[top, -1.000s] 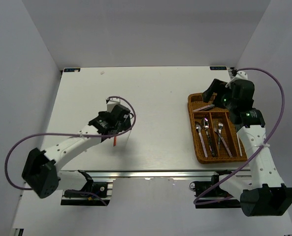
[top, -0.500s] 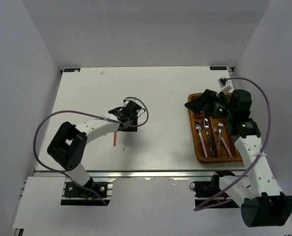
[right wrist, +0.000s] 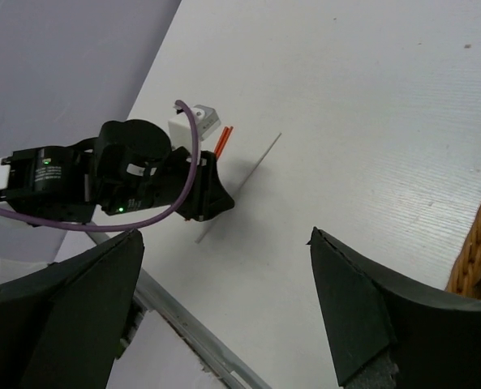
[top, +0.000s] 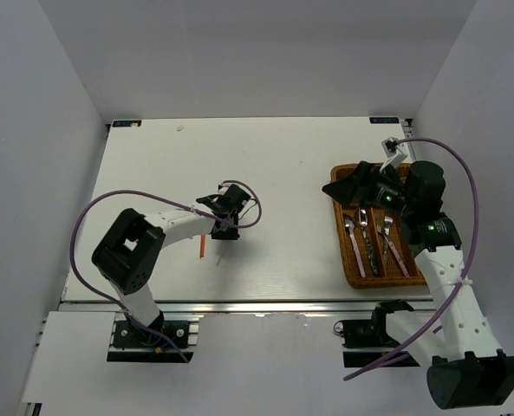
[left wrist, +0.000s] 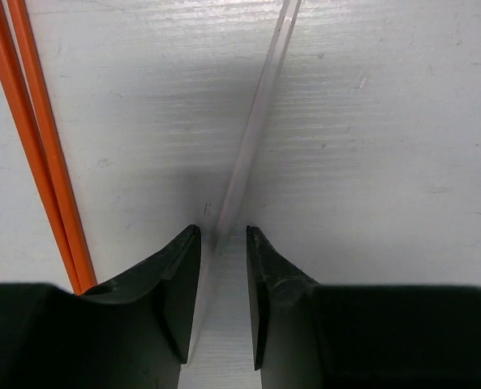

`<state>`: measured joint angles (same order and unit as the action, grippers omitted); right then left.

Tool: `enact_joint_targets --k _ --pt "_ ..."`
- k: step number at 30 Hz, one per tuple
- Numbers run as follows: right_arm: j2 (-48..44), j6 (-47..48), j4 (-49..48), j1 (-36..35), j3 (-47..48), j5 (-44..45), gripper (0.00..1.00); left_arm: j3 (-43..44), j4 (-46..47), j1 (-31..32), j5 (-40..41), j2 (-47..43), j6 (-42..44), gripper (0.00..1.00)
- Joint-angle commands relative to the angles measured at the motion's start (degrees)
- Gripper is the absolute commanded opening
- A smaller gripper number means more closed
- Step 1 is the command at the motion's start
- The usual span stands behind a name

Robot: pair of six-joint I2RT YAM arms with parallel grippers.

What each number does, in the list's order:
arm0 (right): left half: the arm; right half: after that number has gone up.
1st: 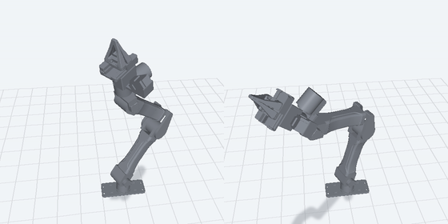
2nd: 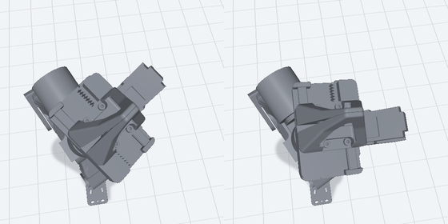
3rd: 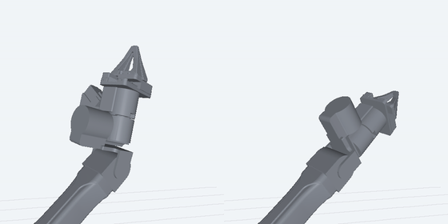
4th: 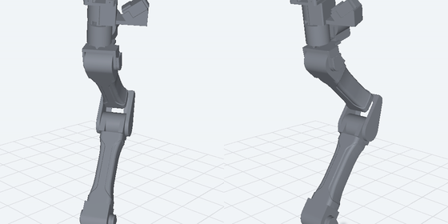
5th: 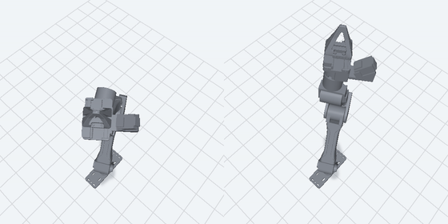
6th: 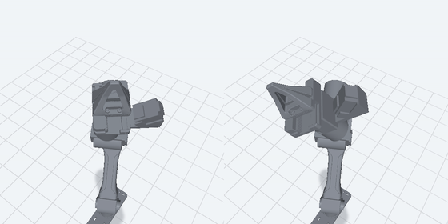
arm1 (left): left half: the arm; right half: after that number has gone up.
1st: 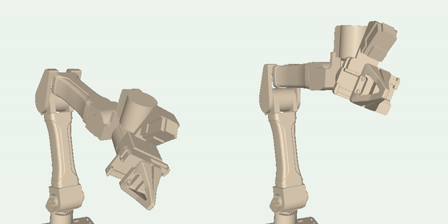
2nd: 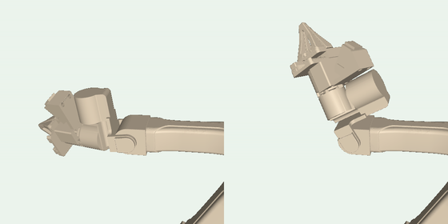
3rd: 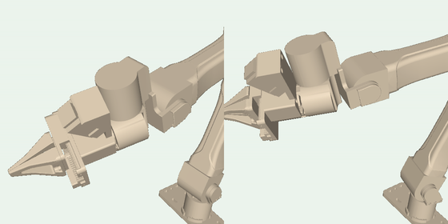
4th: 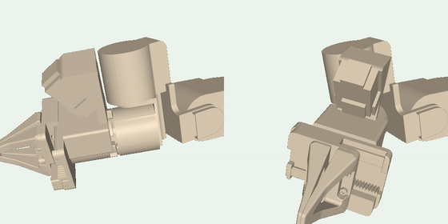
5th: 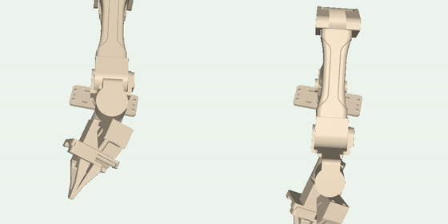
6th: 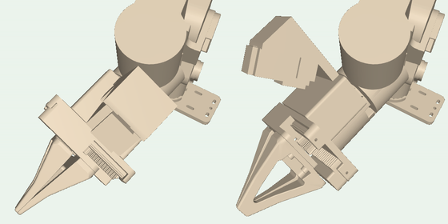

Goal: Sort the eating utensils into containers

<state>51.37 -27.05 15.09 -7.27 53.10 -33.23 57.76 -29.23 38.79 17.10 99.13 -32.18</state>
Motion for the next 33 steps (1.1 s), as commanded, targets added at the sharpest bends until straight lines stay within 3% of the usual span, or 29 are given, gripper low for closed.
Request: enact_joint_targets --k 1,3,4,7,13,17,20,21,22,24,26,29,33 --pt "-0.48 0.42 -3.03 -0.47 0.09 -2.78 0.89 -2.99 0.49 -0.03 -3.28 1.32 -1.04 0.39" --pt "-1.27 -3.51 -10.48 -0.47 -2.9 -12.0 0.89 -4.05 1.8 -0.03 -5.23 1.94 -1.21 0.35" --pt "-1.54 -9.89 -20.01 -0.47 -6.31 -16.73 0.89 -5.27 2.25 -0.03 -6.46 2.29 -1.65 0.28" --pt "-0.84 -21.51 -35.33 -0.38 -10.03 -21.86 0.89 -7.56 3.48 -0.03 -7.35 2.29 -2.27 0.16" --pt "1.71 -30.16 -44.61 -0.38 -12.05 -26.35 0.89 -9.24 4.53 0.76 -8.93 2.21 -2.01 0.0" --pt "1.54 -35.25 -49.1 -0.29 -13.72 -24.61 0.89 -7.93 4.36 3.22 -7.88 0.46 -2.62 0.0" --pt "1.97 -33.0 -45.1 -0.38 -14.09 -18.23 0.89 -6.78 4.97 5.15 -5.68 -3.93 -3.85 0.0" --pt "2.24 -23.5 -29.23 -0.55 -12.16 -14.18 0.89 -6.35 5.41 5.51 -5.07 -6.47 -4.29 0.0" --pt "3.28 -18.01 -20.63 -2.12 -6.66 -2.92 0.89 -6.17 5.59 6.29 -3.93 -7.54 -5.25 0.0" --pt "4.08 -11.39 -7.17 -3.98 -3.28 6.65 0.89 -5.03 5.33 6.83 -2.87 -9.21 -6.22 0.0" --pt "4.43 -12.15 -6.04 -4.42 -3.79 12.37 0.89 -4.5 5.41 7.88 -2.34 -10.8 -6.92 0.0" --pt "5.66 -14.26 -9.02 -5.65 -6.77 13.37 0.89 -3.62 6.11 9.2 -2.86 -12.29 -7.28 0.0" --pt "11.45 -14.88 -12.36 -13.62 -8.19 16.18 0.89 -2.56 6.29 10.61 -3.04 -13.0 -7.89 0.0"
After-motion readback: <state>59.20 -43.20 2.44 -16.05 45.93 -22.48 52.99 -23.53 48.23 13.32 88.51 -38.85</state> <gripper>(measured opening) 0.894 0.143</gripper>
